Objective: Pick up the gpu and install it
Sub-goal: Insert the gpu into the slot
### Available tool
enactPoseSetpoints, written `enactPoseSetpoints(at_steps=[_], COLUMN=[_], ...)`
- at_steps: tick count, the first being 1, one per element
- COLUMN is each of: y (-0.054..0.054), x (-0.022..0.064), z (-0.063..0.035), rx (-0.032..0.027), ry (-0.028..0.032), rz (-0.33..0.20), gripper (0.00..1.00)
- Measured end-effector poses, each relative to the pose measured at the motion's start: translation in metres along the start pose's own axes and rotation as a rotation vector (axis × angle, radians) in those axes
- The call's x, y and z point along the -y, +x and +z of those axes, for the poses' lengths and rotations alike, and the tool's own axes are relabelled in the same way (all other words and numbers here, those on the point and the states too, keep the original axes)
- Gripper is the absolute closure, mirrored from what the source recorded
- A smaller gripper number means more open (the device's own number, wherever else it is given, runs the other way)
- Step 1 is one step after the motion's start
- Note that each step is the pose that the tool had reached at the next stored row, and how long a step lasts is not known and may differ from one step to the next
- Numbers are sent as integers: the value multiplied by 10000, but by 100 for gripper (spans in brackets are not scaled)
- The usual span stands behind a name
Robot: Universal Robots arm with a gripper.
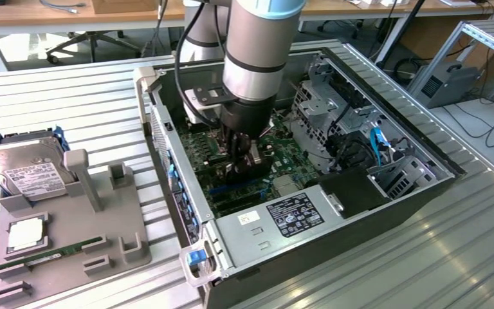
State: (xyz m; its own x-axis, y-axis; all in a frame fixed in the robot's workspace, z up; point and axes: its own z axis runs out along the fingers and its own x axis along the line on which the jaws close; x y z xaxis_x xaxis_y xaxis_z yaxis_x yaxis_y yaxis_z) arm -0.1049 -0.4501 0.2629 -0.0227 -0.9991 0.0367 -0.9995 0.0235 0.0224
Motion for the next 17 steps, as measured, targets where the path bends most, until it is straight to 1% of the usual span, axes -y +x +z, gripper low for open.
enactPoseSetpoints(at_steps=[6, 17], y=[-61, -63], x=[0, -1], z=[-1, -1], rx=[1, 2], ry=[2, -1], rz=[0, 33], gripper=[73, 73])
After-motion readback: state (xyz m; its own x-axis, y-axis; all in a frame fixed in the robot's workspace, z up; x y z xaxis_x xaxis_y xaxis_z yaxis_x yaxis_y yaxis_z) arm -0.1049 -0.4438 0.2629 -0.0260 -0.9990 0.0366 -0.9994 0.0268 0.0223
